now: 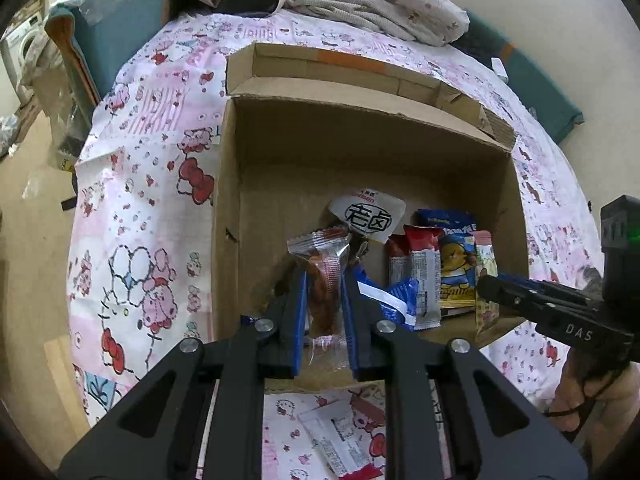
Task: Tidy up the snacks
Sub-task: 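Carry both packets into the box and open both tools, then move both tools back toward the remaining snacks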
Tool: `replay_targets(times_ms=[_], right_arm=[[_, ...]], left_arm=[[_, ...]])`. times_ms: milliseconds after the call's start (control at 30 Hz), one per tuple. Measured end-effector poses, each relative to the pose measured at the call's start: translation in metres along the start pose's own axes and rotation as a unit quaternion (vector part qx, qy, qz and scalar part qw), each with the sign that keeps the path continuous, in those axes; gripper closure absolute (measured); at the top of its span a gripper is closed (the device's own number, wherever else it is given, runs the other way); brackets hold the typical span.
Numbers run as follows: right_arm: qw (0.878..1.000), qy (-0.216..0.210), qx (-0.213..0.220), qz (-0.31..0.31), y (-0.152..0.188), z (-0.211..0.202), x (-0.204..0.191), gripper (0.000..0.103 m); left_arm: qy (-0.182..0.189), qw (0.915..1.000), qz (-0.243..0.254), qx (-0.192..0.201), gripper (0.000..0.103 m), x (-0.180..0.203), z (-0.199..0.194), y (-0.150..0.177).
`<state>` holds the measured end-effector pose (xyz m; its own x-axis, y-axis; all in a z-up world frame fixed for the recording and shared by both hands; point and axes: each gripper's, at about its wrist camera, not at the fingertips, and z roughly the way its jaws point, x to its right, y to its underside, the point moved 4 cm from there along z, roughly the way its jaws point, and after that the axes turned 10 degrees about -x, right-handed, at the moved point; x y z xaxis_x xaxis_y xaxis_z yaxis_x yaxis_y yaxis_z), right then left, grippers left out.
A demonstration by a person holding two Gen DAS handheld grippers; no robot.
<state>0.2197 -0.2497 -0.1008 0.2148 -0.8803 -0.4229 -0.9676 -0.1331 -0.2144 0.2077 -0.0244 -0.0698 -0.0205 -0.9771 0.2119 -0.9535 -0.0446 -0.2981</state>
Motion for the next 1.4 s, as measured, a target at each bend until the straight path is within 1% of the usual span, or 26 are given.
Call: replay_targets(times_ms=[167, 200, 233, 267, 300, 333, 367, 400, 433, 467, 600, 733, 833, 1000, 1100, 1200, 1267, 1400], right_arm=[[1.0, -0.01, 0.0, 0.002, -0.003, 0.002, -0.002, 0.074], [1.0, -0.014, 0.004, 0.004, -0.003, 0.001, -0.003, 0.072], [1.0, -0.017, 0.008, 0.005, -0.005, 0.0, -0.004, 0.072], [1.0, -0.018, 0.013, 0.007, -0.006, -0.002, -0.004, 0.072], [1.0, -0.019, 0.017, 0.01, -0.007, -0.003, -0.004, 0.063], [0.999, -0.02, 0.022, 0.015, -0.008, -0.005, -0.004, 0.053], [0.999, -0.029, 0.028, 0.02, -0.009, -0.008, -0.004, 0.029], [0.998, -0.032, 0.038, 0.025, -0.01, -0.012, -0.002, 0.019], [0.998, -0.032, 0.045, 0.028, -0.01, -0.014, -0.001, 0.019], [0.998, -0.03, 0.051, 0.03, -0.01, -0.015, 0.0, 0.019], [0.998, -0.027, 0.042, 0.038, -0.012, -0.012, 0.005, 0.019], [0.999, -0.018, 0.038, 0.03, -0.013, -0.011, 0.004, 0.019], [0.999, -0.02, 0.038, 0.026, -0.013, -0.012, 0.002, 0.019], [0.998, -0.014, 0.046, 0.028, -0.01, -0.018, 0.0, 0.019], [0.998, -0.02, 0.054, 0.028, -0.006, -0.024, -0.005, 0.019], [0.998, -0.024, 0.053, 0.022, 0.001, -0.029, -0.012, 0.019], [0.998, -0.027, 0.053, 0.023, 0.008, -0.033, -0.016, 0.019], [0.998, -0.019, 0.057, 0.028, 0.021, -0.041, -0.018, 0.019]], left_arm=[[0.008, 0.9999, -0.005, -0.015, 0.088, 0.0, 0.005, 0.003], [0.008, 0.9998, -0.005, -0.015, 0.088, 0.001, 0.006, 0.004], [0.008, 0.9998, -0.003, -0.016, 0.087, 0.002, 0.006, 0.004], [0.01, 0.9998, -0.002, -0.016, 0.084, 0.003, 0.006, 0.004], [0.012, 0.9998, -0.001, -0.016, 0.08, 0.005, 0.006, 0.003], [0.012, 0.9998, -0.002, -0.016, 0.067, 0.006, 0.005, 0.003], [0.009, 0.9998, -0.004, -0.018, 0.048, 0.006, 0.005, 0.003], [0.004, 0.9998, -0.005, -0.02, 0.039, 0.006, 0.004, 0.004], [-0.001, 0.9998, -0.005, -0.019, 0.028, 0.006, 0.003, 0.004], [-0.004, 0.9998, -0.004, -0.017, 0.025, 0.007, 0.002, 0.004], [-0.01, 0.9998, -0.001, -0.017, 0.025, 0.006, -0.001, 0.004], [-0.009, 0.9998, -0.015, -0.003, 0.025, 0.002, -0.006, 0.004], [-0.033, 0.9993, -0.016, 0.006, 0.025, 0.002, -0.009, 0.004], [-0.021, 0.9994, -0.021, 0.018, 0.025, 0.002, -0.016, 0.007], [-0.027, 0.9994, -0.009, 0.021, 0.025, 0.003, -0.019, 0.013], [-0.033, 0.9992, 0.004, 0.023, 0.025, 0.005, -0.023, 0.017], [-0.034, 0.9988, 0.004, 0.033, 0.025, 0.004, -0.03, 0.021], [-0.038, 0.998, -0.002, 0.05, 0.025, 0.001, -0.043, 0.03]])
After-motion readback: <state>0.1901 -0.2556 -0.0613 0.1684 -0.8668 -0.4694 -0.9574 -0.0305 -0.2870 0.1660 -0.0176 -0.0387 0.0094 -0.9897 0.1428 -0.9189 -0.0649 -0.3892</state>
